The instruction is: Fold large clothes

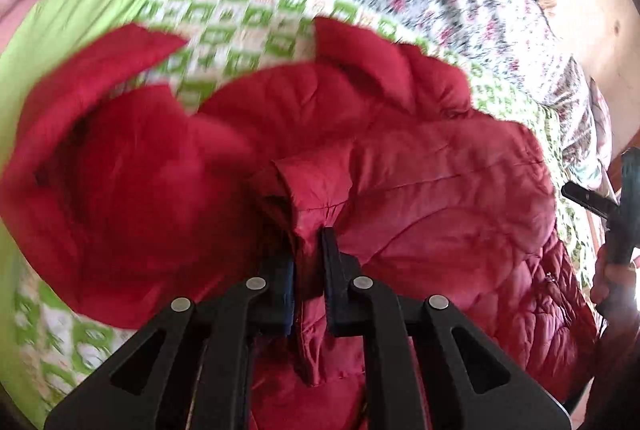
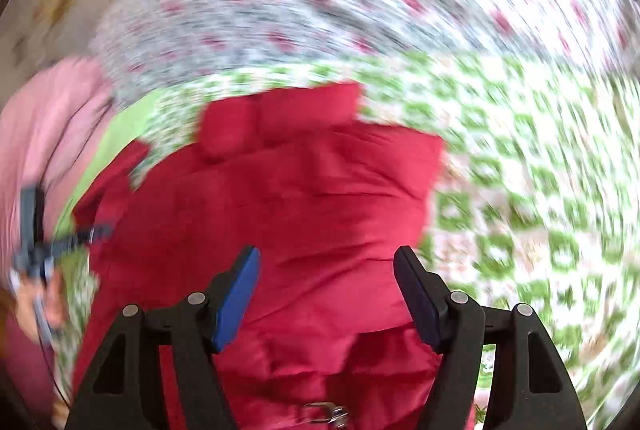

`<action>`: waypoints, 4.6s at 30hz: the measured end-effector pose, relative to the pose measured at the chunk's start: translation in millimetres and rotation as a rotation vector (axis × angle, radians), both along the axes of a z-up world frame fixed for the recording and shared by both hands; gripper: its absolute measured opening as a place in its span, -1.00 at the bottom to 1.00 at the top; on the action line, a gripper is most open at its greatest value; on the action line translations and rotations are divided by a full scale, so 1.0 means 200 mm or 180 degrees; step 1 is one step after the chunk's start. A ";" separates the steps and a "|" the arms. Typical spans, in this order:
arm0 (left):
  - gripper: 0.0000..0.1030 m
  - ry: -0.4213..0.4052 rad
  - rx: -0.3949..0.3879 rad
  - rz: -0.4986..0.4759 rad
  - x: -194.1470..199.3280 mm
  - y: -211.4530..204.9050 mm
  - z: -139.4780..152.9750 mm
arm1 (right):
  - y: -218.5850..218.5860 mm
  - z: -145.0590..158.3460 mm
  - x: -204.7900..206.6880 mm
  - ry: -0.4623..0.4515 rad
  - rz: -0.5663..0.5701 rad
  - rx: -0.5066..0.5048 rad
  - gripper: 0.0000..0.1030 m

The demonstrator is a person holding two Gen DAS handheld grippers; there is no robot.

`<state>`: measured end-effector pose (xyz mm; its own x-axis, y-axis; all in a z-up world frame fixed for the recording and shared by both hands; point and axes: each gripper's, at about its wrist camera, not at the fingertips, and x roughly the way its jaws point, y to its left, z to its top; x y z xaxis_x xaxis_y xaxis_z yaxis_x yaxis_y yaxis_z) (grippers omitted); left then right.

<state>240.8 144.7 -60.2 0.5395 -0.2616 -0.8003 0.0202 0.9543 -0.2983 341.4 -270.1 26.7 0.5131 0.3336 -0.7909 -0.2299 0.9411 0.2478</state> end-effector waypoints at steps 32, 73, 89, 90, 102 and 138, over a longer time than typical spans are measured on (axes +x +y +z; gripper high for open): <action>-0.81 0.0032 0.0190 -0.0062 0.08 -0.14 -0.03 | -0.04 -0.04 0.18 -0.0311 0.0016 0.0078 0.01; -0.07 -0.0143 0.0971 0.0793 0.25 0.49 0.30 | 0.38 -0.06 -0.21 0.0175 0.0943 0.0353 0.04; -0.03 0.0259 0.1308 0.0466 0.52 0.53 0.12 | 0.43 -0.07 -0.32 0.0231 0.1052 0.0380 0.06; 0.08 0.0264 0.1306 0.0433 0.52 0.53 0.12 | 0.43 -0.07 -0.32 0.0238 0.1048 0.0394 0.06; -0.83 0.0596 0.1542 0.0638 0.64 0.60 0.04 | 0.50 -0.12 -0.35 0.0309 0.1155 0.0400 0.06; -0.90 -0.0742 -0.0318 -0.0471 0.01 -0.76 0.27 | 0.08 -0.07 -0.06 0.0528 0.0259 0.1676 0.41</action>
